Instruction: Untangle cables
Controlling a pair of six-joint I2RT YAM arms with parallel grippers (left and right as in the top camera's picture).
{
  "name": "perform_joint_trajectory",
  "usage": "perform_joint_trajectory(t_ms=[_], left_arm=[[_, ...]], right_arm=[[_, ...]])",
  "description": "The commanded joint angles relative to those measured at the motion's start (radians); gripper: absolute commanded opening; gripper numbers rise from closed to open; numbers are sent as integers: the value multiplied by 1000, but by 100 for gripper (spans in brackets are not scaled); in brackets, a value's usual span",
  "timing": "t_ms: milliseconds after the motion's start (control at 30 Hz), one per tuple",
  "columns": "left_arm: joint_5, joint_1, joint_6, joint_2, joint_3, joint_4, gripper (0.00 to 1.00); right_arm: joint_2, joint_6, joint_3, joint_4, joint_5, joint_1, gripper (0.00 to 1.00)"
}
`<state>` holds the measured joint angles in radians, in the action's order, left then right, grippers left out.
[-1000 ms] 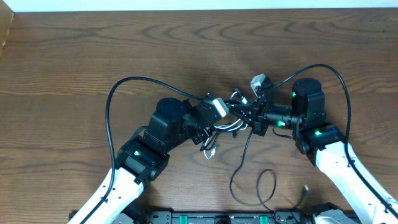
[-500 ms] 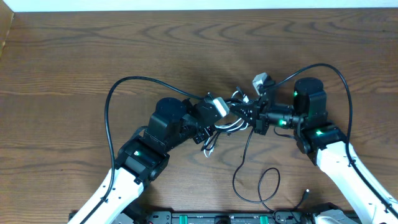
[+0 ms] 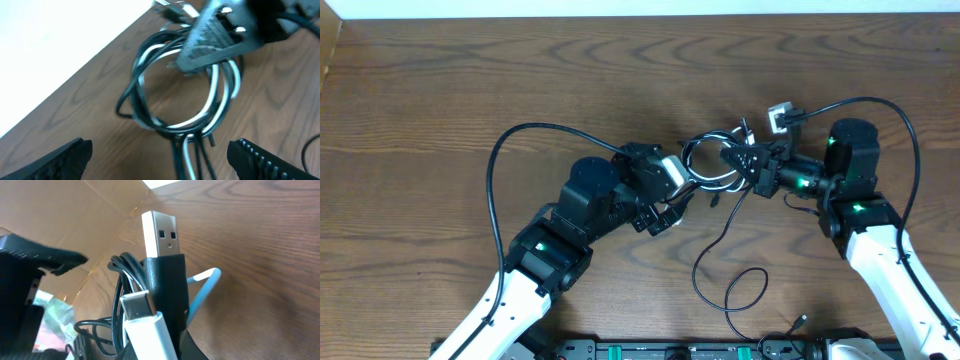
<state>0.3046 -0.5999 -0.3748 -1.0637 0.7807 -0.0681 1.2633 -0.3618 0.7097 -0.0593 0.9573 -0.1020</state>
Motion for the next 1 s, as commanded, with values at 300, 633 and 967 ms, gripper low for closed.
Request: perform_joint_trajectory(t_ms=[300,633,967], left_arm=[[-96,69,261,21,17,72,92],[55,69,249,26,17,93,92],[291,69,53,26,17,92,80]], right_arm=[[2,330,7,-33,243,16,1],[2,284,8,-141,317,16,1],[2,284,8,-174,407,14,1]])
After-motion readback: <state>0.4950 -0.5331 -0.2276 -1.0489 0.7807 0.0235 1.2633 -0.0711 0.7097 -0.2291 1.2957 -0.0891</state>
